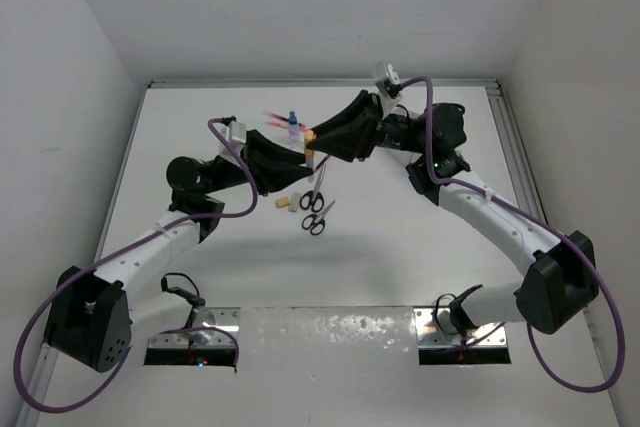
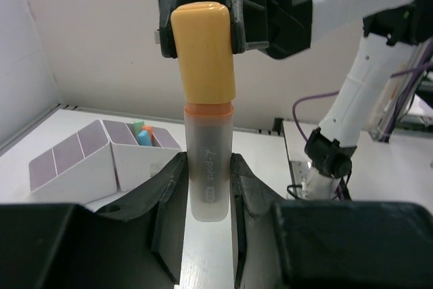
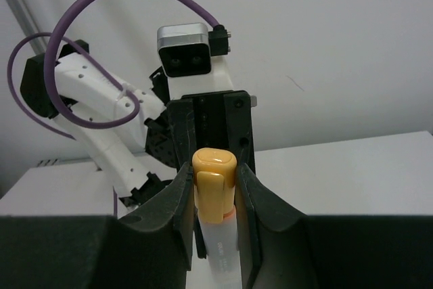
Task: Sort the stationery into containers
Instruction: Close the pen cap on the pen.
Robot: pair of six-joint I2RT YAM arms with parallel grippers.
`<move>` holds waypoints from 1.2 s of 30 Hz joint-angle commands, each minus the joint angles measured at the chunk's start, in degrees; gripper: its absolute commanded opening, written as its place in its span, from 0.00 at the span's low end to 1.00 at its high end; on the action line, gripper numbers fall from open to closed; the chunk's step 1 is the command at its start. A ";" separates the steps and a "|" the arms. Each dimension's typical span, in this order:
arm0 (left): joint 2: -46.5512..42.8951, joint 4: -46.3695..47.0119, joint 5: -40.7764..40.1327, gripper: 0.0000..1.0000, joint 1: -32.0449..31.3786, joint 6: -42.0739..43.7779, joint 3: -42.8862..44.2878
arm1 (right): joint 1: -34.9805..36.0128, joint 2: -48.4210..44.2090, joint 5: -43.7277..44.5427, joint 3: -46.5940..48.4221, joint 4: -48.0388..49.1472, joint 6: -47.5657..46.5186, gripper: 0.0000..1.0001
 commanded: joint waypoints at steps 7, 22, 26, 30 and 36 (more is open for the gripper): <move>-1.23 7.62 3.94 0.00 2.22 4.15 4.54 | 0.66 1.28 -12.85 8.34 -34.90 -18.62 0.00; -1.84 2.27 6.58 0.00 1.96 7.75 5.77 | 3.65 1.72 -1.09 12.31 -56.29 -37.99 0.05; -2.19 -0.03 7.02 0.00 1.70 9.34 5.42 | 3.82 0.23 1.73 8.61 -48.29 -35.27 0.12; -2.28 -0.82 7.28 0.00 1.43 9.69 5.42 | 3.82 0.23 3.40 8.44 -47.14 -33.43 0.18; -2.28 -0.82 7.11 0.00 1.17 10.39 5.07 | 3.82 -0.83 4.81 7.82 -41.43 -30.17 0.32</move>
